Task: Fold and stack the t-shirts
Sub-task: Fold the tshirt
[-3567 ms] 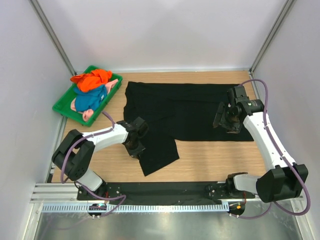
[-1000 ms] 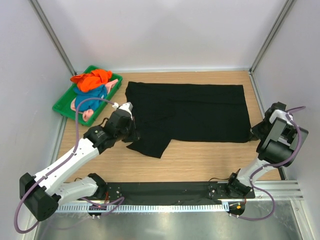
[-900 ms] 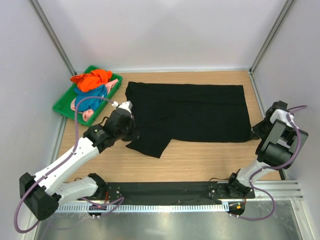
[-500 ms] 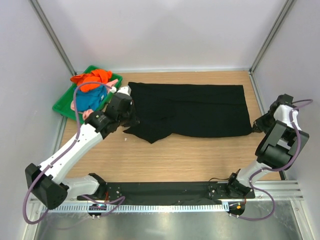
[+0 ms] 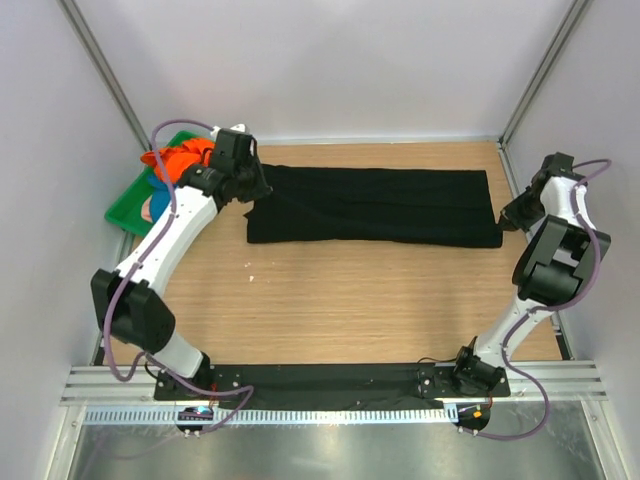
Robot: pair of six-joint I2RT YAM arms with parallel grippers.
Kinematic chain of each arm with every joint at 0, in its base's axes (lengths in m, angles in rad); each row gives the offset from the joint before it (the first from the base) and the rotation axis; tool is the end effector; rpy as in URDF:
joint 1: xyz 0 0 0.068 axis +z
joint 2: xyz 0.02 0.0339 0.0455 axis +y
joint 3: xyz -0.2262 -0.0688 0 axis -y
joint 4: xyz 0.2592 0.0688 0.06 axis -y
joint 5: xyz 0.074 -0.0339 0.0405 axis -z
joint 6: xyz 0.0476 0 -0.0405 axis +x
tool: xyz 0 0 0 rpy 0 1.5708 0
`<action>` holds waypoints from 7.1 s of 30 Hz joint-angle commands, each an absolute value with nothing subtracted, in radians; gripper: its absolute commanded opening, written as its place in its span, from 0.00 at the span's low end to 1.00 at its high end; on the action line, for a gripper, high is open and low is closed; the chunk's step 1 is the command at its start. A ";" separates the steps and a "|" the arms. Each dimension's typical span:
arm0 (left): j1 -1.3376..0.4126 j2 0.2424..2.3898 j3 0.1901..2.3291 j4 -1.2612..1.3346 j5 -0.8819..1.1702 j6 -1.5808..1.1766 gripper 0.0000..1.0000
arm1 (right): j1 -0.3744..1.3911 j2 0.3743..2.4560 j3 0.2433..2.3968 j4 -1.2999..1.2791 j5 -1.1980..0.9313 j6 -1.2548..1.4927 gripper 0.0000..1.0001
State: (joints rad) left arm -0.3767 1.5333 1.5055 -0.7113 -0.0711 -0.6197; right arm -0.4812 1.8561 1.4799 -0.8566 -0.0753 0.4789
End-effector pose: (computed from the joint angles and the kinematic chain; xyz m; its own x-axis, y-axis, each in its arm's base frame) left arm 0.3379 -0.1300 0.3105 -0.6947 -0.3482 -0.6294 -0.1049 0.9147 -0.3903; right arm 0.3448 -0.1760 0.1765 -0.5397 0.8002 -0.2616 0.7753 0.5935 0.2158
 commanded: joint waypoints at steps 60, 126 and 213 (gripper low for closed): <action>-0.279 2.206 2.158 -0.733 0.020 -0.676 0.00 | -0.454 2.364 2.082 -0.890 -0.204 0.531 0.03; -0.295 2.023 1.749 -0.696 0.072 -0.560 0.27 | -0.259 2.172 1.997 -0.985 -0.006 0.341 0.52; -0.459 2.288 1.828 -0.791 -0.190 -0.833 0.46 | -0.140 2.249 1.881 -0.956 0.100 0.248 0.57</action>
State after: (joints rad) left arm -0.4587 2.2192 1.7794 -0.7940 -0.1593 -0.8337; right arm -0.1375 2.2604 1.8900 -0.9730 0.0505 0.2596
